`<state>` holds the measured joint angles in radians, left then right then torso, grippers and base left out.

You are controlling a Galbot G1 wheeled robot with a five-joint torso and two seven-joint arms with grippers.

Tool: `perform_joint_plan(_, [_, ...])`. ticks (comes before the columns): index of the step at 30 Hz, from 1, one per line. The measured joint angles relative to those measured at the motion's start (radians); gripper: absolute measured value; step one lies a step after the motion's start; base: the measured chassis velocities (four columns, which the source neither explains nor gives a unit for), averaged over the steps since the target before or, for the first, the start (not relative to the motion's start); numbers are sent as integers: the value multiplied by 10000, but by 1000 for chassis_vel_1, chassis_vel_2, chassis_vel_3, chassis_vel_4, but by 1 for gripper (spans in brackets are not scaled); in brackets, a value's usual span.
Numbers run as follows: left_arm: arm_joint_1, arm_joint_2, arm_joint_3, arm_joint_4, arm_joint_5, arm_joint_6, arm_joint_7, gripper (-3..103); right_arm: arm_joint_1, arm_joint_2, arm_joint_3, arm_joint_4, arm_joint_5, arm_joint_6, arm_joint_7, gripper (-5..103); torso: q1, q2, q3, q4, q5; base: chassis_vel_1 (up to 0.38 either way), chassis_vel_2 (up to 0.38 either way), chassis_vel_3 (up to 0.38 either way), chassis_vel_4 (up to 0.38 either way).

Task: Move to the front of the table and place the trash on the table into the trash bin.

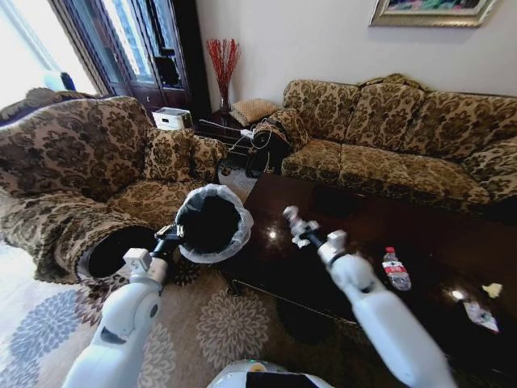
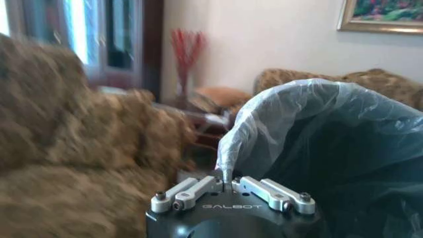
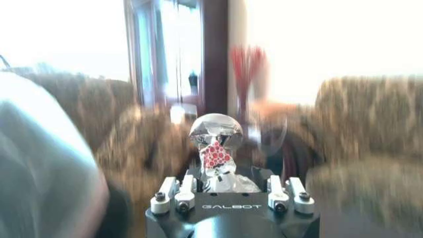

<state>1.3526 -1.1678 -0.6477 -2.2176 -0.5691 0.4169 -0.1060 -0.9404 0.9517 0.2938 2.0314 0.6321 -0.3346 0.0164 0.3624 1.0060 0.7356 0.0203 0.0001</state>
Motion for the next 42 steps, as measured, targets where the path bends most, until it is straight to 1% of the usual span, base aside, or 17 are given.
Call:
perform_joint_plan(3, [-870, 305, 793, 648, -534, 355, -219, 1, 1667, -565, -433, 814, 1447, -427, 406, 45, 1, 0, 0, -1, -3, 0, 0, 0, 0])
perform_joint_plan(4, [-870, 305, 793, 648, -534, 355, -219, 1, 1667, -565, -433, 814, 1447, -427, 406, 45, 1, 0, 0, -1, -3, 0, 0, 0, 0])
perform_joint_plan(6, [-1340, 658, 1205, 797, -829, 676, -374, 1, 2728, -856, -967, 1243, 2488, -789, 729, 45, 4, -1, 1, 4, -5, 0, 0, 0, 0])
perform_joint_plan(7, [-1340, 658, 1205, 797, -829, 676, -374, 1, 2728, -856, -967, 1243, 2488, -789, 729, 45, 4, -1, 1, 4, -5, 0, 0, 0, 0])
perform_joint_plan(10, [-2145, 1333, 1752, 1159, -1320, 922, -402, 1, 3775, -1027, -2114, 1720, 3585, -1164, 1152, 45, 1, 0, 0, 1, -3, 0, 0, 0, 0])
perform_joint_plan(12, [-2399, 1526, 1884, 1304, -1369, 924, -401, 1, 3998, -1017, -2507, 1735, 3631, -1189, 1156, 45, -1, 1, 0, -1, -5, 0, 0, 0, 0])
perform_joint_plan(14, [-2967, 1930, 2190, 1528, -1430, 960, -393, 1, 4493, -912, -3535, 1703, 3655, -1205, 1162, 45, 0, 0, 0, 0, -2, 0, 0, 0, 0])
perform_joint_plan(16, [-3070, 2005, 2256, 1548, -1442, 976, -384, 1, 4600, -878, -3770, 1679, 3657, -1209, 1166, 45, 0, 0, 0, 2, -4, 0, 0, 0, 0])
perform_joint_plan(17, [-3428, 2283, 2502, 1594, -1481, 1077, -352, 1, 4995, -687, -4667, 1446, 3537, -1211, 1229, 45, 3, 0, 1, 2, -4, 0, 0, 0, 0])
perform_joint_plan(24, [-3618, 2483, 2700, 1591, -1584, 1156, -325, 1, 5515, 43, -5735, 698, 2939, -1384, 1633, 42, 1, 0, 0, 4, -4, 0, 0, 0, 0])
perform_joint_plan(27, [-3546, 2447, 2669, 1584, -1577, 1159, -304, 1, 5455, 31, -5727, 534, 2547, -1380, 1633, 53, 2, 0, 0, 3, -5, 0, 0, 0, 0])
perform_joint_plan(28, [-3515, 2427, 2634, 1588, -1568, 1159, -288, 1, 5413, 1, -5694, 530, 2513, -1394, 1633, 58, 2, 0, 0, 1, -3, 0, 0, 0, 0])
perform_joint_plan(29, [-3515, 2427, 2634, 1588, -1568, 1159, -288, 1, 5413, 1, -5694, 530, 2513, -1394, 1633, 58, 2, 0, 0, 1, -3, 0, 0, 0, 0])
perform_joint_plan(32, [-3444, 2367, 2525, 1642, -1504, 1153, -141, 1, 5343, -102, -5607, 535, 2474, -1434, 1629, 75, 1, 1, -1, 0, 0, 0, 0, 0, 0])
perform_joint_plan(33, [-3435, 2343, 2510, 1649, -1497, 1152, -126, 1, 5325, -128, -5597, 535, 2467, -1441, 1625, 75, 0, 1, -1, 1, -1, 0, 0, 0, 0])
perform_joint_plan(38, [-3444, 2251, 2493, 1650, -1484, 1150, -108, 1, 5196, -165, -5373, 539, 2389, -1427, 1638, 95, 1, 1, 0, 1, -1, 0, 0, 0, 0])
perform_joint_plan(42, [-3399, 2144, 2415, 1649, -1470, 1161, -104, 1, 5004, -138, -4683, 458, 2383, -1380, 1842, 100, 1, 1, -1, 1, -1, 0, 0, 0, 0])
